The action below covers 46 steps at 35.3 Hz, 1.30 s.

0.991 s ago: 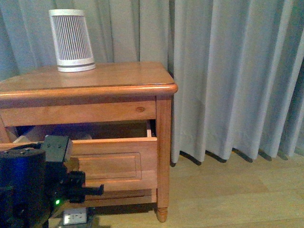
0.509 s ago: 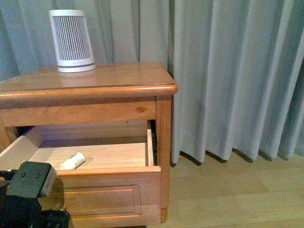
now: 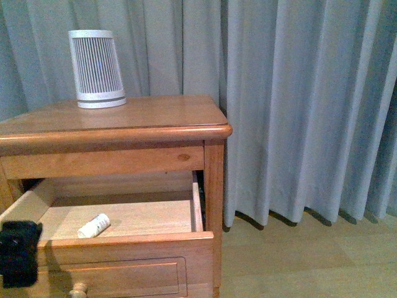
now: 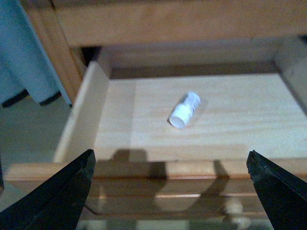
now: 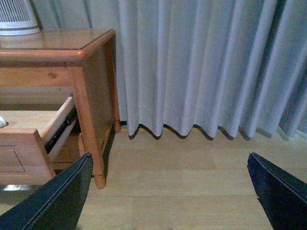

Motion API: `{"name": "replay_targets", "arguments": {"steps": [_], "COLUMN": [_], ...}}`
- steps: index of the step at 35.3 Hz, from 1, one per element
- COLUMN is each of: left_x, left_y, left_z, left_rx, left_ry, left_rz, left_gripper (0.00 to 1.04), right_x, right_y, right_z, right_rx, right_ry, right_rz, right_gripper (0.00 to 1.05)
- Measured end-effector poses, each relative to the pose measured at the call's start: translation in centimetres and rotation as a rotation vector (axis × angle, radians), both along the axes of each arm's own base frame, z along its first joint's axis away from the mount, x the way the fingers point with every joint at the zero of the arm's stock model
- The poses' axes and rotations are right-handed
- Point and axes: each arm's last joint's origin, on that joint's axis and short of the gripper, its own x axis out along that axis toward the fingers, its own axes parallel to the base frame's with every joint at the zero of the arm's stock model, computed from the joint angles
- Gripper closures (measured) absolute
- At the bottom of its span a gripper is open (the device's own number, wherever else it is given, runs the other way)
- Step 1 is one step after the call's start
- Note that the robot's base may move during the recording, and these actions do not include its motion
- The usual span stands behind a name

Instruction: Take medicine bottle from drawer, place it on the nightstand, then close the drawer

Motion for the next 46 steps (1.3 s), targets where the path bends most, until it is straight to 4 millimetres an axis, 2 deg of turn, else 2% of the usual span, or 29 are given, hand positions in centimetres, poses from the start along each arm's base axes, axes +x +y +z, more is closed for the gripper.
{"name": "replay_targets", "arguments": {"steps": [4, 7, 12, 15, 17, 24, 27, 29, 34, 41, 46], "left_x": [-1.6, -3.6, -9.1, -12.1, -12.7, -12.8, -13.1, -13.3, -13.9, -14.7, -15.1], "left_y": [0.2, -0.2, -1.6, -1.8, -1.8, -1.8, -1.4, -1.1, -0.4, 0.6, 1.7], "left_z": [2.6, 4.6, 7.8, 8.9, 9.2, 9.3, 8.5, 7.9, 6.9, 5.2, 4.6], "left_rx": [-0.038, -0.064, -0.111, -0.139, -0.151, -0.16, -0.102, -0.083, -0.074, -0.068, -0.064], "left_ry": [-0.104, -0.176, -0.264, -0.284, -0.307, -0.308, -0.255, -0.247, -0.251, -0.249, -0.248], "left_rz": [-0.022, -0.041, -0.091, -0.113, -0.117, -0.115, -0.025, -0.015, -0.01, -0.011, -0.003], "left_gripper": [0.07, 0.07, 0.07, 0.07, 0.07, 0.07, 0.2, 0.33, 0.54, 1.0, 1.02], "right_x": [0.0, 0.0, 0.0, 0.0, 0.0, 0.0, 0.0, 0.0, 0.0, 0.0, 0.0], "right_y": [0.0, 0.0, 0.0, 0.0, 0.0, 0.0, 0.0, 0.0, 0.0, 0.0, 0.0], "right_z": [0.0, 0.0, 0.0, 0.0, 0.0, 0.0, 0.0, 0.0, 0.0, 0.0, 0.0], "right_rx": [0.0, 0.0, 0.0, 0.0, 0.0, 0.0, 0.0, 0.0, 0.0, 0.0, 0.0], "right_ry": [0.0, 0.0, 0.0, 0.0, 0.0, 0.0, 0.0, 0.0, 0.0, 0.0, 0.0], "right_rz": [0.0, 0.0, 0.0, 0.0, 0.0, 0.0, 0.0, 0.0, 0.0, 0.0, 0.0], "right_gripper": [0.07, 0.07, 0.07, 0.07, 0.07, 0.07, 0.07, 0.07, 0.07, 0.07, 0.07]}}
